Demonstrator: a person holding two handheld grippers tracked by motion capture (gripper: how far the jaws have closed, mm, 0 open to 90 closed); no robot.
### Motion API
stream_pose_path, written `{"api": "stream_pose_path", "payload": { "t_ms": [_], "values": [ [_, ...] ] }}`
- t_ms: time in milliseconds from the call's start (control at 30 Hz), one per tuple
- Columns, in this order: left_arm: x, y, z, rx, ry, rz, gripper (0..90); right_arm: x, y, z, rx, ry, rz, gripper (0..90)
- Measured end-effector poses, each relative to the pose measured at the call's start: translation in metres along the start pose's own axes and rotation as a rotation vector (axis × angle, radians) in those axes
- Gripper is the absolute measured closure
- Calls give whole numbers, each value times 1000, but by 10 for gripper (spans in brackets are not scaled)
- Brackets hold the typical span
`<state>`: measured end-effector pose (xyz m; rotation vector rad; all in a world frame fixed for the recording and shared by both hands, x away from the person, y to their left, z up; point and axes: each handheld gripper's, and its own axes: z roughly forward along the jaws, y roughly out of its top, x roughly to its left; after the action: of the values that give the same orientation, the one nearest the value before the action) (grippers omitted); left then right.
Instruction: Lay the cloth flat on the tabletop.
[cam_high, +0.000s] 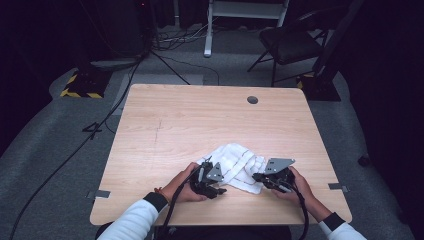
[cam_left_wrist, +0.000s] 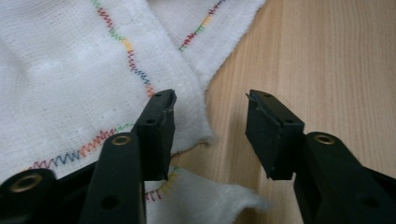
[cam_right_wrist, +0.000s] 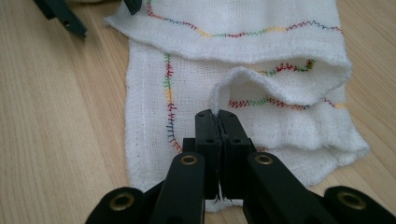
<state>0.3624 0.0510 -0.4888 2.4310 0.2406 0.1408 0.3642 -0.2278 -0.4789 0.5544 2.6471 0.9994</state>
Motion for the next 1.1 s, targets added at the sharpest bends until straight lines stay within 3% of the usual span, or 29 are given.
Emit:
{"api": "stream_pose_path", "payload": {
  "t_ms": [133,233,367,633,700,767,933,1100],
  "values": [
    [2,-1,-1,4,33,6,693,0,0,1,6,-2,-4,881],
    [4,-2,-5,2,32,17,814,-1,0,0,6,-7,-5,882],
    [3,-1,-13,-6,46,47,896,-3,-1,-4,-6,-13,0,883],
    [9,0,-32,-72,97,14,900,-10,1,-19,-53,-49,24,886],
    [11,0,-35,-83,69,8,899,-13,1,-23,-67,-59,35,886],
    [7,1,-32,-77,42,28,850,-15,0,-25,-70,-57,44,886],
    [0,4,-12,-22,-6,53,763,-13,0,-22,-57,-54,36,885],
    [1,1,-7,-8,-6,41,679,-13,-1,-20,-50,-51,35,885]
  ]
}}
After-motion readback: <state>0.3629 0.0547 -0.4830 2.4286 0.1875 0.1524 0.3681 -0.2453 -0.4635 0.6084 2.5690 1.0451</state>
